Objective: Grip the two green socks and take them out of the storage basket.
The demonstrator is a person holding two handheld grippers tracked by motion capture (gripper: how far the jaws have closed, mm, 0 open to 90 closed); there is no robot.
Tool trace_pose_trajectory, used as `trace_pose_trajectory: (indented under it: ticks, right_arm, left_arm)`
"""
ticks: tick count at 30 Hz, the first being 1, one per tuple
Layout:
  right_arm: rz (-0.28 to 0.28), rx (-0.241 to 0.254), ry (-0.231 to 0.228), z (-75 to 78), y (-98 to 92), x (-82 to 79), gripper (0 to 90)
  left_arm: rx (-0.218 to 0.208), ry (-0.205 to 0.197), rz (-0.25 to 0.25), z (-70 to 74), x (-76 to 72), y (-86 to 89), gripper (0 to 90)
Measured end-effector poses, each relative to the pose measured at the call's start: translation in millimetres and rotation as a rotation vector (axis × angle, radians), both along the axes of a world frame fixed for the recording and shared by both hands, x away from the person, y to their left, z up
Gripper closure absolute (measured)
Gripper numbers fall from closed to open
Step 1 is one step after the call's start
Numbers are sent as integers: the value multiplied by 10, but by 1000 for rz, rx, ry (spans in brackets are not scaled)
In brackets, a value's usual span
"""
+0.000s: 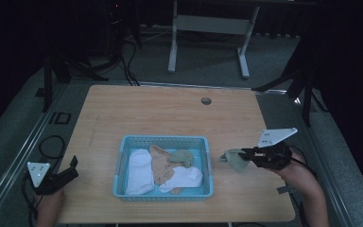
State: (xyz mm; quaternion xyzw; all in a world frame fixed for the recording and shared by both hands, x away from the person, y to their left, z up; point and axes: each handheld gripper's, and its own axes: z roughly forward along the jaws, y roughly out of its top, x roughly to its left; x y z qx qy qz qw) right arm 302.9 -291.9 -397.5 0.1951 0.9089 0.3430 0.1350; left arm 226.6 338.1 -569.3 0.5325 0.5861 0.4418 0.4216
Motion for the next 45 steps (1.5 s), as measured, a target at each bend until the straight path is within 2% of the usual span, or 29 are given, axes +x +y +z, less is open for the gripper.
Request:
trace_pose_trajectory:
  ticks: [4,8,13,15,16,17,18,21,22,26,33,36,40,42,45]
  right_arm:
    - [-22,9,29,-119,-109,-14,802]
    - [-45,-5,61,-292,-196,-31,801]
    - [-63,6,110,-513,-273,-39,802]
    - [-74,-8,126,-611,-287,-41,801]
    - [-74,-8,126,-611,-287,-41,801]
    - [-84,-11,139,-657,-299,-43,801]
    - [-100,5,164,-781,-334,-43,801]
    - [-118,6,192,-923,-366,-53,801]
    - [-118,6,192,-923,-366,-53,801]
    - [-147,10,242,-1119,-445,-60,800]
    - [-196,8,280,-1324,-551,-48,798]
    - [-204,5,289,-1369,-556,-45,786]
    - [-222,-8,277,-1359,-554,-31,731]
    - [-220,-1,271,-1285,-539,-33,659]
    - [-224,-9,242,-1142,-513,-18,607]
  left_arm:
    - [4,-1,2,0,-2,-4,8]
    - [4,0,1,0,0,-4,7]
    - [10,-2,5,-1,-1,-10,7]
    - [10,-3,5,-1,-2,-11,7]
    - [10,-3,5,-1,-2,-11,7]
    - [10,-3,5,-1,-3,-9,7]
    - [10,-3,5,-1,-4,-10,7]
    - [10,-3,5,-1,-4,-9,7]
    - [10,-3,5,-1,-4,-9,7]
    - [11,-4,6,-1,-4,-11,8]
    - [13,-3,6,-1,-3,-13,7]
    - [14,-2,7,-1,-2,-14,7]
    - [13,-2,6,-1,-3,-12,8]
    - [12,-3,7,-1,-3,-12,7]
    - [11,-3,6,-1,-3,-12,7]
